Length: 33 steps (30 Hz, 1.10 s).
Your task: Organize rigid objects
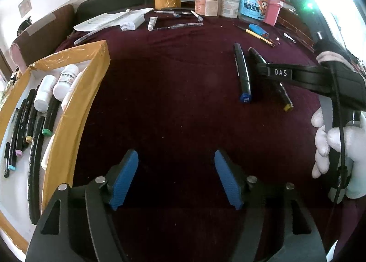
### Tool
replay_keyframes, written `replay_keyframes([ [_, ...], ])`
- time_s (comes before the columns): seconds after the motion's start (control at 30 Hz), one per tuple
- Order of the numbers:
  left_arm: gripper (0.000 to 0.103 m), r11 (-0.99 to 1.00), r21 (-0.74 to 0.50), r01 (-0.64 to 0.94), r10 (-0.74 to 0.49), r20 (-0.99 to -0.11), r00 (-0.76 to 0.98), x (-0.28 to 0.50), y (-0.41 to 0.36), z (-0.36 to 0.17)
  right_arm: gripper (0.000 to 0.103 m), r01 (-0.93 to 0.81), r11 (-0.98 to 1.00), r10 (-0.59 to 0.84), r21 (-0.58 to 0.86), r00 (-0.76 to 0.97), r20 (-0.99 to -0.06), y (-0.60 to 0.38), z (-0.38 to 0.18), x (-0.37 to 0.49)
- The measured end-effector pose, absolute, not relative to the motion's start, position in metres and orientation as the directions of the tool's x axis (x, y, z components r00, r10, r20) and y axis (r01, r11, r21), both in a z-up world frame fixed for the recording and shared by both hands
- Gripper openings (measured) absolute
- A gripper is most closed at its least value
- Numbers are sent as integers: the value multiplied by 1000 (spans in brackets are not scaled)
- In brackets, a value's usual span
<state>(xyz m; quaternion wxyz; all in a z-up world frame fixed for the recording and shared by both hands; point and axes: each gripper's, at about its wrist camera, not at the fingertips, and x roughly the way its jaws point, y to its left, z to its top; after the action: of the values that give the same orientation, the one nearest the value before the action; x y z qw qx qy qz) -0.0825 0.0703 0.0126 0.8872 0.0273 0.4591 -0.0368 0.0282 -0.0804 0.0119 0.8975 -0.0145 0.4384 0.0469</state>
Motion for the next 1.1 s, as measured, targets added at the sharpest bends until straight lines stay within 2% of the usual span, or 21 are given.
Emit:
replay_keyframes([
  [0.17, 73, 996, 10, 93, -45, -819, 572, -81, 70, 12, 13, -90, 996, 71, 20, 611, -788, -84, 12, 28],
  [0.77, 84, 996, 13, 88, -39, -828, 559, -77, 70, 10, 13, -72, 995, 102, 73, 603, -791, -97, 14, 28],
  [0.9, 91, 997, 21, 75, -24, -833, 553, -75, 71, 9, 13, -51, 987, 151, 150, 591, -792, -112, 15, 29],
  [1.0, 103, 999, 11, 53, -19, -851, 525, -70, 75, 5, 13, -34, 979, 181, 199, 586, -790, -123, 16, 30],
  [1.1, 103, 998, 4, 61, -28, -858, 513, -69, 76, 5, 13, -21, 968, 215, 249, 582, -784, -132, 16, 31],
])
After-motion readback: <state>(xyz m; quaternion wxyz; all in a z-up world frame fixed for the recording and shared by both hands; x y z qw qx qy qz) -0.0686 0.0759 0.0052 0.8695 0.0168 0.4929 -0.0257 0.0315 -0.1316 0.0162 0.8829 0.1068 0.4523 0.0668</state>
